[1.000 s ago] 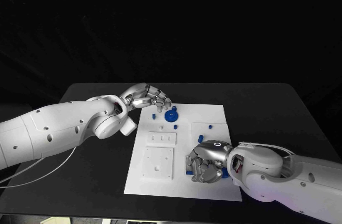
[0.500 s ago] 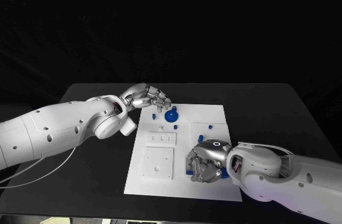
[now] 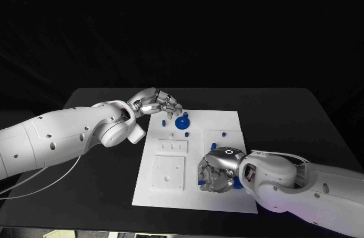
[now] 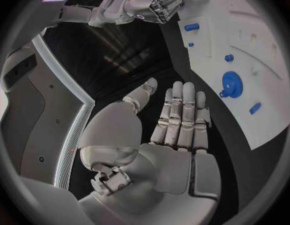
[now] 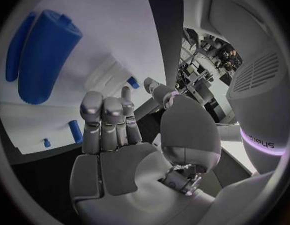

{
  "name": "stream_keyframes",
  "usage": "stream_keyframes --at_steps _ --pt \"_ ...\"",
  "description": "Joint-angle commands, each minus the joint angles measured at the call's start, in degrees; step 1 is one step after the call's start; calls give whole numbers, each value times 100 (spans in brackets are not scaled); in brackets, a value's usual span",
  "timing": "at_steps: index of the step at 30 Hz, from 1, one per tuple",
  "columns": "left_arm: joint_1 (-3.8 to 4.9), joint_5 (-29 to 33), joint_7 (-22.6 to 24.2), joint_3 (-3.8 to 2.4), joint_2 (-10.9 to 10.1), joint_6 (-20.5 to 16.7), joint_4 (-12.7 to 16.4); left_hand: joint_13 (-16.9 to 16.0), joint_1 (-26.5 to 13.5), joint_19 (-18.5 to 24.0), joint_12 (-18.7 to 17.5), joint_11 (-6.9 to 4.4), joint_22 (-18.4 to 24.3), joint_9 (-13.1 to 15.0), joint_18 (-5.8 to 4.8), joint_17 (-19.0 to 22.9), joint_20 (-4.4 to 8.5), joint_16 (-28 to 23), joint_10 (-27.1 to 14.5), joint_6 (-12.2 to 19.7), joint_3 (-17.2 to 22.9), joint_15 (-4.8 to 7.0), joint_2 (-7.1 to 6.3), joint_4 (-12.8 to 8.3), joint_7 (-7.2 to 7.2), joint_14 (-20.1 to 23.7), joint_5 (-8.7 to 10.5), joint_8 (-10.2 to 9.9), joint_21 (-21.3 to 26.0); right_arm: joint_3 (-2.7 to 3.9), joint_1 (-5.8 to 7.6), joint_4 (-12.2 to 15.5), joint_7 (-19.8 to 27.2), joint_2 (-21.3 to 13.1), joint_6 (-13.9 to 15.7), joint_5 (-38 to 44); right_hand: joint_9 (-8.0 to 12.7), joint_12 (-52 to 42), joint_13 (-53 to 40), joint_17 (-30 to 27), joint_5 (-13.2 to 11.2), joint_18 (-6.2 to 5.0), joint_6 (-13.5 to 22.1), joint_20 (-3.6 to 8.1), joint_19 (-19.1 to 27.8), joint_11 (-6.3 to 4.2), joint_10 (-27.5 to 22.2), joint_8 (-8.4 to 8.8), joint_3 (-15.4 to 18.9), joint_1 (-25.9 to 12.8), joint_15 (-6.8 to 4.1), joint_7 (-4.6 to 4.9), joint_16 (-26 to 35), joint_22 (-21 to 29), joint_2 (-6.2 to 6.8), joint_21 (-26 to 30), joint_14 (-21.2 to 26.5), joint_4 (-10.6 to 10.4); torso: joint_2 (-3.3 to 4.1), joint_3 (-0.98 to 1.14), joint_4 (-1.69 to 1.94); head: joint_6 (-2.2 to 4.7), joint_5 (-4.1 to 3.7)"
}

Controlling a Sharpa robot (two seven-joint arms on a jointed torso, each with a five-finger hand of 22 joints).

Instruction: Assemble the parts on the task board

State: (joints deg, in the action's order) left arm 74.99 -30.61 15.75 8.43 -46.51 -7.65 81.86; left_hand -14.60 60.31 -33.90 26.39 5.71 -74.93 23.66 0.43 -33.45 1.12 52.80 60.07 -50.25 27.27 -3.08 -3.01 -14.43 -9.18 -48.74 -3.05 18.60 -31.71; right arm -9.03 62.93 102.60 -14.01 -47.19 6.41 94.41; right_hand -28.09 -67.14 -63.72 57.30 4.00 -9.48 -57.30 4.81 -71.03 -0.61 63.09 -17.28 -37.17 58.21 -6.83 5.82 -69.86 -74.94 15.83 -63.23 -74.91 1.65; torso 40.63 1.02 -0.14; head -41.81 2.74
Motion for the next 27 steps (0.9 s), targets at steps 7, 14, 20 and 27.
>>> stream_keyframes --at_steps 7,14,20,27 --pt "2 37 26 -4 -3 2 9 9 26 -16 7 -10 -70 -4 -43 6 -13 33 -40 41 15 -13 5 6 -10 -14 -2 -30 0 -2 -6 0 -10 4 -221 113 6 -1 14 2 -111 -552 -75 12 0 -13 2 -5 -470 83 -5 -15 34 -72 -138 28 -25 -295 1 0 -1 -11 2" --pt "2 37 28 -4 -4 3 11 10 24 -16 8 -10 -70 -3 -43 8 -13 34 -40 40 15 -14 5 7 -10 -13 -3 -30 1 -2 -6 -15 5 6 -250 131 -13 -4 11 9 -118 -552 -108 25 3 -26 -1 -32 -827 238 -19 -32 29 -82 -298 14 -19 -314 1 -1 -1 -19 -5" --pt "2 37 29 -4 -10 8 12 10 25 -15 9 -10 -70 -3 -43 9 -13 34 -40 40 15 -14 7 8 -10 -13 -3 -30 1 -2 -6 -28 4 16 -268 182 -24 -8 6 15 -118 -552 -114 22 21 -28 -9 -44 -1025 323 -20 -33 25 -93 -360 -3 -11 -212 0 0 -1 -27 -1" --pt "2 37 26 -4 -10 11 11 11 26 -14 10 -10 -70 -3 -43 11 -14 34 -41 40 16 -14 8 8 -10 -11 -3 -30 2 -2 -6 -33 -2 19 -210 290 -32 -15 2 18 -111 -552 -112 6 14 -19 -7 -49 -1044 272 -12 -26 19 -98 -190 -32 -16 -98 2 -2 -1 -34 0"
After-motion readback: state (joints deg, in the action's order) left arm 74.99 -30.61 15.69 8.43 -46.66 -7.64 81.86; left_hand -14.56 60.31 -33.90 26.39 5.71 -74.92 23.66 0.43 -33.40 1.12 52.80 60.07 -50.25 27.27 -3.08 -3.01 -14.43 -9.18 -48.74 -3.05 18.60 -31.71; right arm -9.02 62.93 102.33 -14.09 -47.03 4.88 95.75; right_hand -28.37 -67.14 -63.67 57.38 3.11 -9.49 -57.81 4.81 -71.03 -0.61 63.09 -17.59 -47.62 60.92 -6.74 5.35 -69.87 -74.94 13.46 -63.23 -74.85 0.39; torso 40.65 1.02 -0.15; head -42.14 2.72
